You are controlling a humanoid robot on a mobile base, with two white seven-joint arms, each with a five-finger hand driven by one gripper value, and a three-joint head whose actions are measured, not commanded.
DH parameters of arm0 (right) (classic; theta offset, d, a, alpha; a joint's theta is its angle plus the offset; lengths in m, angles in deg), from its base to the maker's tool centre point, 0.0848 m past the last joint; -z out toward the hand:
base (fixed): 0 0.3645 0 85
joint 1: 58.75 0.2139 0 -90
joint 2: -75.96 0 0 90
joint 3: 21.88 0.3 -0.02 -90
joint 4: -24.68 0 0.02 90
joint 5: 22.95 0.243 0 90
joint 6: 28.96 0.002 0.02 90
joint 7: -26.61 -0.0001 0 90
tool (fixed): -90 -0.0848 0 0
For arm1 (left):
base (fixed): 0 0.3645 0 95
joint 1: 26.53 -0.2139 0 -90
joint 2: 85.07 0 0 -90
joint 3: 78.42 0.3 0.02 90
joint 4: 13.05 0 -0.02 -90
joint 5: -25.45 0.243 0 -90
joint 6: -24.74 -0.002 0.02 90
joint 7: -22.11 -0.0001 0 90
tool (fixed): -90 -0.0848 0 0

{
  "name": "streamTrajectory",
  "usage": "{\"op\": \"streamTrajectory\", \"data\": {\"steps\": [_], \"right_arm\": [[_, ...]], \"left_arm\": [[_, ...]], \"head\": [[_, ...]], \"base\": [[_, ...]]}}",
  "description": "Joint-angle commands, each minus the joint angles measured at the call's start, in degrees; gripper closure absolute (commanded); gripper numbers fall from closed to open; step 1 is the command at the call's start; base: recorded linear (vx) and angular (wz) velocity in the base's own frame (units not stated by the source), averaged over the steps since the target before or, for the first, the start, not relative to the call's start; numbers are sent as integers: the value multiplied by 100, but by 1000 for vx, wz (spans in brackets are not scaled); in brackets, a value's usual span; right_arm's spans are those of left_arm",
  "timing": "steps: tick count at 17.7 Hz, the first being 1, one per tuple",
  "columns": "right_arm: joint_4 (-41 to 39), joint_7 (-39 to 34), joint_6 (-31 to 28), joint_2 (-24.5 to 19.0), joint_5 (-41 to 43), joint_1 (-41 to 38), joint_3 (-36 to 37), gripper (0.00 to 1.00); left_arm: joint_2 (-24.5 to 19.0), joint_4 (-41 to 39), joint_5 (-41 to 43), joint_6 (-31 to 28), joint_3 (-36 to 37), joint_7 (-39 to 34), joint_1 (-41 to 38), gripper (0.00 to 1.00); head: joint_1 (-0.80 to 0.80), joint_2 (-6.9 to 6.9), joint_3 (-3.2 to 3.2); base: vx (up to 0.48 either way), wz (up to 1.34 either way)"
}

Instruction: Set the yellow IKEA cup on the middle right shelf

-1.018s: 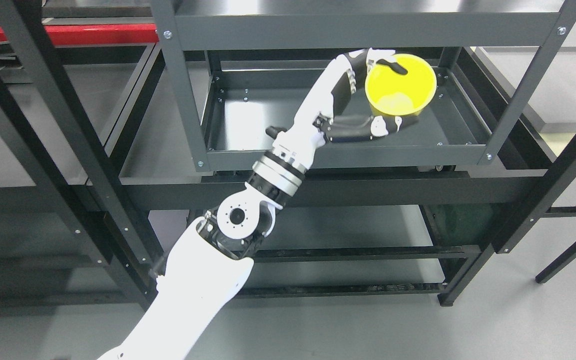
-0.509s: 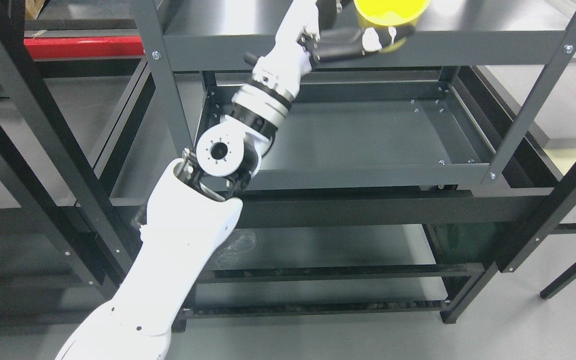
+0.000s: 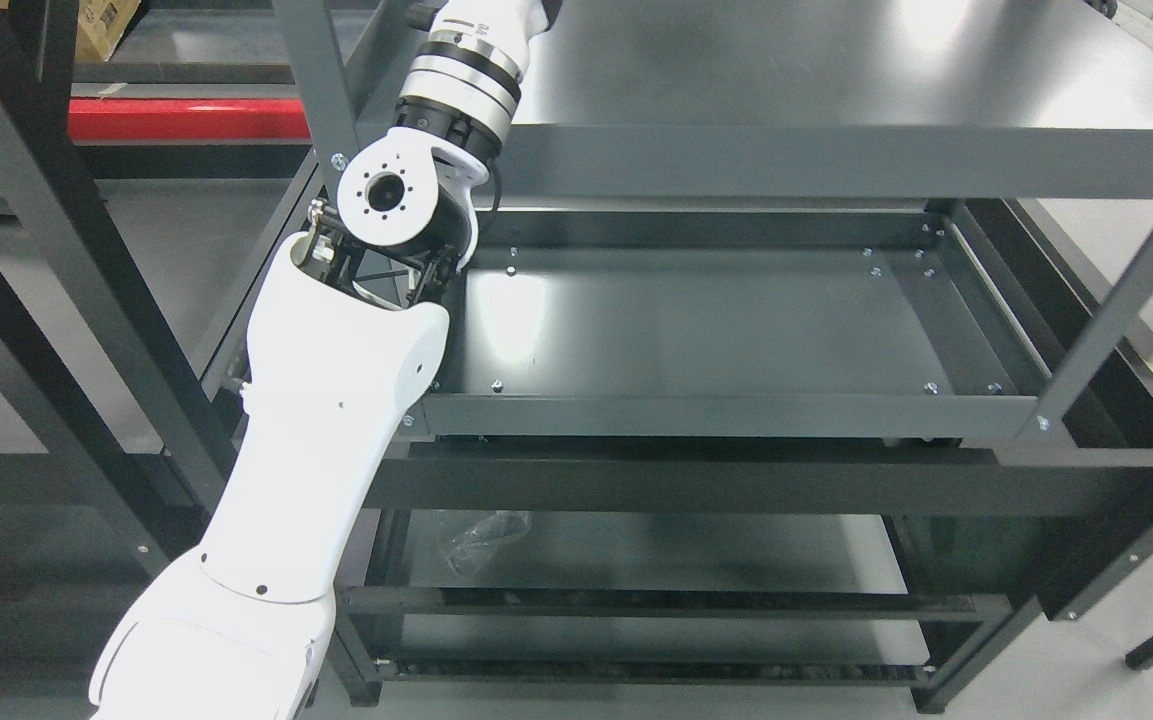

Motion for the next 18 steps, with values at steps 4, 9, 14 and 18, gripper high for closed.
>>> {"op": "streamTrajectory", "data": {"steps": [4, 9, 14, 18], "right_arm": [[0, -5, -6, 100, 0, -37, 0, 1], [0, -5, -6, 100, 0, -37, 0, 1], [0, -5, -6, 100, 0, -37, 0, 1], [0, -5, -6, 100, 0, -37, 0, 1]], "left_arm": [[-100, 515, -641, -200, -244, -121, 137, 99], [-100, 524, -1030, -173, 364, -129, 137, 98], [-100, 822, -1003, -270, 382, -138, 137, 82], [-100, 1041, -907, -499, 391, -129, 155, 66]], "head": [[0, 0, 0], [0, 0, 0], [0, 0, 0], [0, -1, 0]], "base": [[136, 31], [58, -6], [9, 22], [0, 0]]}}
